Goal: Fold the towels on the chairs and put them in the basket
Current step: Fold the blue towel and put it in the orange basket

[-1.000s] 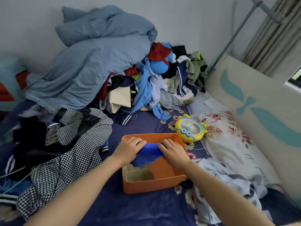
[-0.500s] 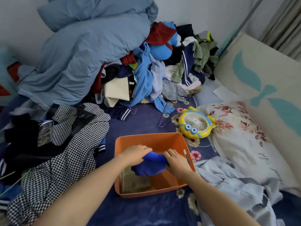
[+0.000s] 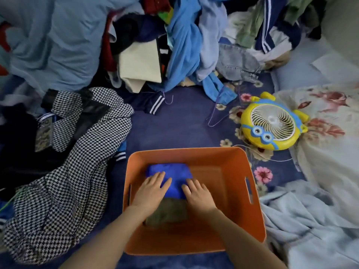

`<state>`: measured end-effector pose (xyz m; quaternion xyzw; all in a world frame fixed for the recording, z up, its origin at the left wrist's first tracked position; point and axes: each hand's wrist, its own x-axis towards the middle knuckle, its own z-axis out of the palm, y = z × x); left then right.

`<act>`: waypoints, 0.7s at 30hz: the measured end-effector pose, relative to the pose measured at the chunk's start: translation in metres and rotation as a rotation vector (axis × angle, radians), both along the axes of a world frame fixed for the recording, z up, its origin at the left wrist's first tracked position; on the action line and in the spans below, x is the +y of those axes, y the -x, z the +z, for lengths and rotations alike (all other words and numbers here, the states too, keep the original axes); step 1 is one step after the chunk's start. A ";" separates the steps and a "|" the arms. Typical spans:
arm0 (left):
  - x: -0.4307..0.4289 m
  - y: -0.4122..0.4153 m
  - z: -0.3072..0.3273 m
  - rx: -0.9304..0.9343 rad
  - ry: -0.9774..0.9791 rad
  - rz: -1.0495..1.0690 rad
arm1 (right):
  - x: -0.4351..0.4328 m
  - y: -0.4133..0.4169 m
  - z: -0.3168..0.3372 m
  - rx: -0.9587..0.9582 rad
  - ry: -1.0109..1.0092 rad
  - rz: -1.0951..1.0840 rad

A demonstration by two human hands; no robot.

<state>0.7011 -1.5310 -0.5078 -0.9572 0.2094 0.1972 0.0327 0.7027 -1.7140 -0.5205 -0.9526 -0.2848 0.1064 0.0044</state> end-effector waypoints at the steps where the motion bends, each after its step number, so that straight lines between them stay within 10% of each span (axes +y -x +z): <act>1: 0.005 0.005 -0.021 0.087 -0.060 0.016 | 0.005 -0.001 -0.016 0.079 0.020 -0.010; 8: 0.002 0.038 -0.097 0.430 -0.214 0.113 | 0.017 0.012 -0.103 0.548 0.126 0.167; 21: -0.004 0.045 -0.101 0.631 -0.169 0.239 | 0.015 0.020 -0.095 0.585 0.402 0.340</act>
